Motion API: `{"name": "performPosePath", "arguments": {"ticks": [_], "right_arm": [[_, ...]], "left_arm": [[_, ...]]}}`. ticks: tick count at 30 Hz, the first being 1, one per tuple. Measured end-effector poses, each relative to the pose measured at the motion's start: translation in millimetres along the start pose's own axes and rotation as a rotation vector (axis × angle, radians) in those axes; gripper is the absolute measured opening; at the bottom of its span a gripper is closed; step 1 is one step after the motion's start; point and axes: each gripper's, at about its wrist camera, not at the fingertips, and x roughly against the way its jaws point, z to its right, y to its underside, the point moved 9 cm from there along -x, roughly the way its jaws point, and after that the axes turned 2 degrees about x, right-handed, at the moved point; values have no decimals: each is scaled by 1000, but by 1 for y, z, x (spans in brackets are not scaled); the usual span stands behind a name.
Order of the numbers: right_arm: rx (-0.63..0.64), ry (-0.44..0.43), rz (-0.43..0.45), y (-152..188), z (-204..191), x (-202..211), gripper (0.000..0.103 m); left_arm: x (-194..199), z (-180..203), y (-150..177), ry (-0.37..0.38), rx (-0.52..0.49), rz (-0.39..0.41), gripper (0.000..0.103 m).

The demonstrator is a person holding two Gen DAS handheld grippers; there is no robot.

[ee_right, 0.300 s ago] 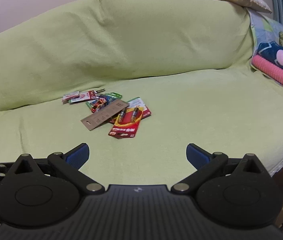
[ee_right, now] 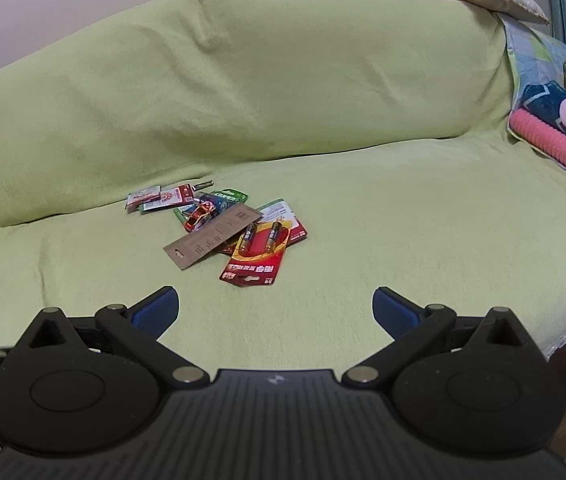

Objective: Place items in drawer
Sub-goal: 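Move the right tool toward the blue scissors pack under the cards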

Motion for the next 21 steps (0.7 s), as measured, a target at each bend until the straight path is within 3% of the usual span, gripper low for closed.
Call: {"name": "performPosePath", "arguments": {"ticks": [3, 7, 21], "right_arm": [[-3, -3, -4, -1, -2, 5, 102], [-8, -26, -91, -7, -7, -11, 102], [-23, -15, -122, -2, -11, -42, 102]], "left_arm": [[-7, -4, -1, -16, -9, -22, 101], [-14, -9, -2, -12, -7, -25, 100], [-31, -26, -4, 4, 32, -69, 101]]}}
